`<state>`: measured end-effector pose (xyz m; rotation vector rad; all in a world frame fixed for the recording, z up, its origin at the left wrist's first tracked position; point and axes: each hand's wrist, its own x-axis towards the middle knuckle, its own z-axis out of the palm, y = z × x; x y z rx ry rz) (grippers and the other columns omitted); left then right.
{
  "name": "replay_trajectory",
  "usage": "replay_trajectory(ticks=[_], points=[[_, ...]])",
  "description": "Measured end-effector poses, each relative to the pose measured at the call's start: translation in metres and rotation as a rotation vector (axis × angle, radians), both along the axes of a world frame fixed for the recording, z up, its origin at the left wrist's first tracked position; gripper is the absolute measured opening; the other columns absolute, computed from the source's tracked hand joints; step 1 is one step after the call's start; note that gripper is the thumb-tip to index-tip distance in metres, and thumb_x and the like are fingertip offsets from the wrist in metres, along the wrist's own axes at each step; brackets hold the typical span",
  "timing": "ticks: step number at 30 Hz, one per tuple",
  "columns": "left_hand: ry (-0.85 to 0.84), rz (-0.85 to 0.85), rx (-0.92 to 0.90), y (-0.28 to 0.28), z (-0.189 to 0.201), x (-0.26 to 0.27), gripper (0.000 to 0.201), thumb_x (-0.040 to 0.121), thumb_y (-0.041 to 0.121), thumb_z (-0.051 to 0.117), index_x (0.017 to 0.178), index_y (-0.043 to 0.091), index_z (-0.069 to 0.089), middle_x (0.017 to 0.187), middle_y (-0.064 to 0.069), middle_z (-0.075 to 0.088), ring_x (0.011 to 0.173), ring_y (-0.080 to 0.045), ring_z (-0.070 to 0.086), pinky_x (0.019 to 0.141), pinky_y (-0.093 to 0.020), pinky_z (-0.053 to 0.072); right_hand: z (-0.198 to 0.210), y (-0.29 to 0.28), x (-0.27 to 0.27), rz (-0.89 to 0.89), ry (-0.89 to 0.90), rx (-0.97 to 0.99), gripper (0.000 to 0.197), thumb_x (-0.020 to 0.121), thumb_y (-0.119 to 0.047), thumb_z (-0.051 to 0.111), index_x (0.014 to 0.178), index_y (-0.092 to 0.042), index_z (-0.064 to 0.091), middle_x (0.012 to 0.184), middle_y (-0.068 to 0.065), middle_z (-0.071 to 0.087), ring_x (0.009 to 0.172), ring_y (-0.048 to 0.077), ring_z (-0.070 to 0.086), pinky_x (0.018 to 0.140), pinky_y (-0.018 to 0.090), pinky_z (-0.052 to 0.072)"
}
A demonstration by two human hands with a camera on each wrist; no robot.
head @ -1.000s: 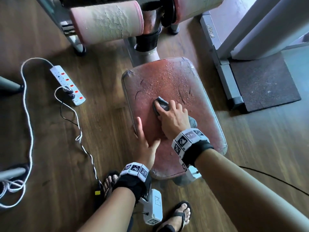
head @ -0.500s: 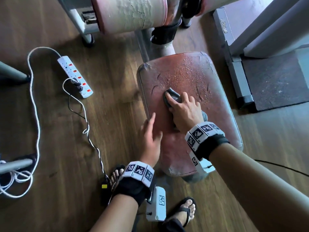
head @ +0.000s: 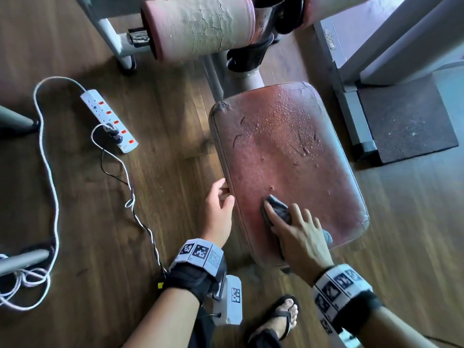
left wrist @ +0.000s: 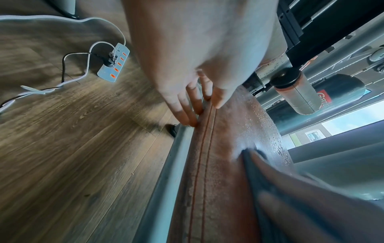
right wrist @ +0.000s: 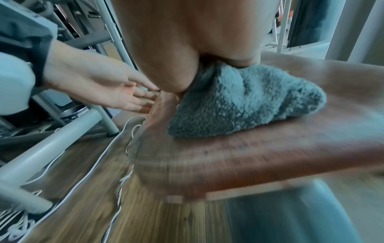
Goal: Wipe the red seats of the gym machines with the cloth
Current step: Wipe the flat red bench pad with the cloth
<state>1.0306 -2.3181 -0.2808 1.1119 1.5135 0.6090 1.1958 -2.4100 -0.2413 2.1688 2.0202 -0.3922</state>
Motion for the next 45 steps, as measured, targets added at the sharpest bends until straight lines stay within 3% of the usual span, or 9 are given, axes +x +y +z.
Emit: replay_trajectory(ticks=[5, 11, 18, 24, 29, 34, 38, 42, 45], points=[[-0.096, 0.010, -0.026, 0.017, -0.004, -0.012, 0.035, 0.091, -0.004, 0.056, 0.120, 0.016, 0.061, 0.109, -0.004, 0.069, 0.101, -0.018, 0.064, 0.093, -0.040, 0.053, -0.011, 0.099, -0.025, -0.046, 0.000, 0.045, 0.050, 0.095, -0.036, 0.047, 0.144, -0.038, 0.036, 0.117, 0.010, 0.047, 0.093, 0.033, 0.049, 0.076, 0.044, 0.043], [-0.134, -0.081, -0.051, 0.029, -0.003, -0.020, 0.031, 0.088, -0.001, 0.065, 0.115, 0.016, 0.060, 0.099, -0.003, 0.071, 0.093, -0.019, 0.069, 0.086, -0.038, 0.056, -0.012, 0.186, -0.030, -0.082, 0.018, 0.028, 0.049, 0.098, -0.039, 0.040, 0.145, -0.045, 0.028, 0.125, 0.009, 0.041, 0.105, 0.034, 0.046, 0.088, 0.046, 0.040], [-0.124, -0.075, -0.009, 0.043, 0.000, -0.019, 0.043, 0.087, -0.009, 0.059, 0.124, 0.013, 0.056, 0.107, 0.003, 0.064, 0.094, -0.005, 0.061, 0.080, -0.015, 0.051, -0.010, 0.128, -0.037, -0.001, 0.001, 0.016, 0.052, 0.093, -0.042, 0.024, 0.145, -0.040, 0.033, 0.115, 0.010, 0.046, 0.092, 0.031, 0.047, 0.075, 0.044, 0.043], [-0.084, -0.078, -0.003, 0.048, 0.000, -0.016, 0.046, 0.085, -0.007, 0.063, 0.121, 0.019, 0.054, 0.104, 0.003, 0.064, 0.094, -0.005, 0.060, 0.073, -0.005, 0.045, -0.010, 0.144, -0.029, -0.007, -0.043, 0.029, 0.050, 0.096, -0.040, 0.041, 0.145, -0.045, 0.029, 0.115, 0.007, 0.045, 0.094, 0.029, 0.047, 0.076, 0.044, 0.041], [-0.089, -0.082, -0.002, 0.048, 0.000, -0.012, 0.047, 0.083, -0.003, 0.070, 0.121, 0.019, 0.052, 0.101, 0.007, 0.059, 0.084, -0.003, 0.059, 0.069, -0.010, 0.045, -0.010, 0.202, -0.024, -0.188, -0.005, 0.013, 0.051, 0.099, -0.037, 0.039, 0.146, -0.045, 0.024, 0.127, 0.009, 0.041, 0.108, 0.033, 0.046, 0.089, 0.049, 0.038], [-0.058, -0.117, -0.006, 0.051, 0.002, -0.011, 0.047, 0.083, -0.002, 0.070, 0.121, 0.017, 0.050, 0.110, -0.003, 0.061, 0.092, -0.019, 0.062, 0.069, -0.007, 0.046, -0.011, 0.216, -0.029, -0.265, 0.020, -0.009, 0.050, 0.099, -0.033, 0.038, 0.146, -0.042, 0.024, 0.126, 0.010, 0.040, 0.109, 0.034, 0.045, 0.089, 0.049, 0.037], [-0.049, -0.131, 0.018, 0.054, 0.004, -0.011, 0.054, 0.077, -0.013, 0.071, 0.125, 0.005, 0.051, 0.114, -0.007, 0.061, 0.086, -0.005, 0.061, 0.069, -0.003, 0.043, -0.013, 0.173, -0.034, -0.174, -0.006, 0.026, 0.052, 0.098, -0.033, 0.042, 0.146, -0.039, 0.025, 0.125, 0.008, 0.041, 0.103, 0.032, 0.047, 0.083, 0.046, 0.039], [-0.016, -0.132, 0.029, 0.053, -0.001, -0.012, 0.054, 0.076, -0.011, 0.073, 0.122, 0.009, 0.053, 0.110, -0.006, 0.063, 0.078, 0.008, 0.061, 0.066, -0.003, 0.043, -0.012, 0.164, -0.029, -0.168, -0.015, 0.023, 0.051, 0.097, -0.036, 0.043, 0.145, -0.041, 0.026, 0.123, 0.007, 0.043, 0.102, 0.031, 0.047, 0.083, 0.046, 0.039], [0.024, -0.136, 0.031, 0.052, -0.005, -0.013, 0.051, 0.078, -0.001, 0.076, 0.121, 0.015, 0.054, 0.108, -0.002, 0.065, 0.082, 0.001, 0.064, 0.071, -0.011, 0.049, -0.011, 0.184, -0.027, -0.220, -0.005, 0.025, 0.050, 0.098, -0.035, 0.040, 0.146, -0.041, 0.026, 0.125, 0.008, 0.043, 0.105, 0.033, 0.046, 0.085, 0.047, 0.039]])
